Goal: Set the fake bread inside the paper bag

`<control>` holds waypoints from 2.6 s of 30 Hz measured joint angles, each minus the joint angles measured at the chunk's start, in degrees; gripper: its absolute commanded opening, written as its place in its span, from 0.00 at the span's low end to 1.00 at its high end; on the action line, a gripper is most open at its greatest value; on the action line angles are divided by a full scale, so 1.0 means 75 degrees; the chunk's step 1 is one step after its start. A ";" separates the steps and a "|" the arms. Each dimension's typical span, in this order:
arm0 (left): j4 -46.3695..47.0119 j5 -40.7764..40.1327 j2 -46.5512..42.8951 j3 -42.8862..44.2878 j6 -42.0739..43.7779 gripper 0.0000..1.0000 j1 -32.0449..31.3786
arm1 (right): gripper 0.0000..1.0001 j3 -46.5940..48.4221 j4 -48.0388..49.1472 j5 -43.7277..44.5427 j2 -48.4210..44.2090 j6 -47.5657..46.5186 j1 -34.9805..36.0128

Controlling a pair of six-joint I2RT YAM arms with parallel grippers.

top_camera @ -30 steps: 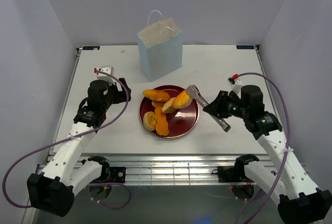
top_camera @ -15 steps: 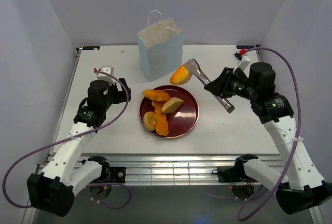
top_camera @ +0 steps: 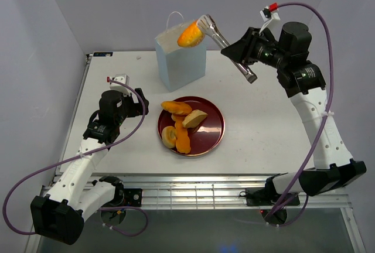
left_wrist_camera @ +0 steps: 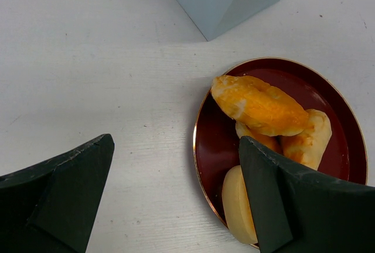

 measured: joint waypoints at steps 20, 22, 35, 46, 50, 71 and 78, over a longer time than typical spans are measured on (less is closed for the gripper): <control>0.0003 -0.0015 0.0000 0.0000 -0.0032 0.98 0.0000 | 0.38 0.3165 0.1061 -0.0469 0.3891 0.0787 0.0003; 0.0003 -0.0015 0.0000 0.0000 -0.0032 0.98 0.0000 | 0.38 0.3258 0.1090 -0.0472 0.4124 0.0857 0.0003; 0.0003 -0.0009 0.0000 0.0000 -0.0032 0.98 0.0000 | 0.47 0.3372 0.1212 -0.0819 0.4972 0.1032 -0.0038; 0.0003 -0.0003 0.0000 0.0000 -0.0032 0.98 0.0000 | 0.57 0.3401 0.1236 -0.1014 0.5080 0.1058 -0.0061; 0.0003 -0.0003 0.0000 0.0000 -0.0032 0.98 0.0000 | 0.57 0.3427 0.1230 -0.1043 0.5080 0.1055 -0.0093; 0.0003 -0.0102 0.0000 0.0000 -0.0023 0.98 0.0000 | 0.56 0.2224 0.0498 -0.1035 0.2328 0.0093 -0.0953; 0.0003 -0.0210 0.0000 0.0000 -0.0017 0.98 0.0000 | 0.56 -0.1102 0.0391 -0.0997 -0.0201 -0.0542 -0.0886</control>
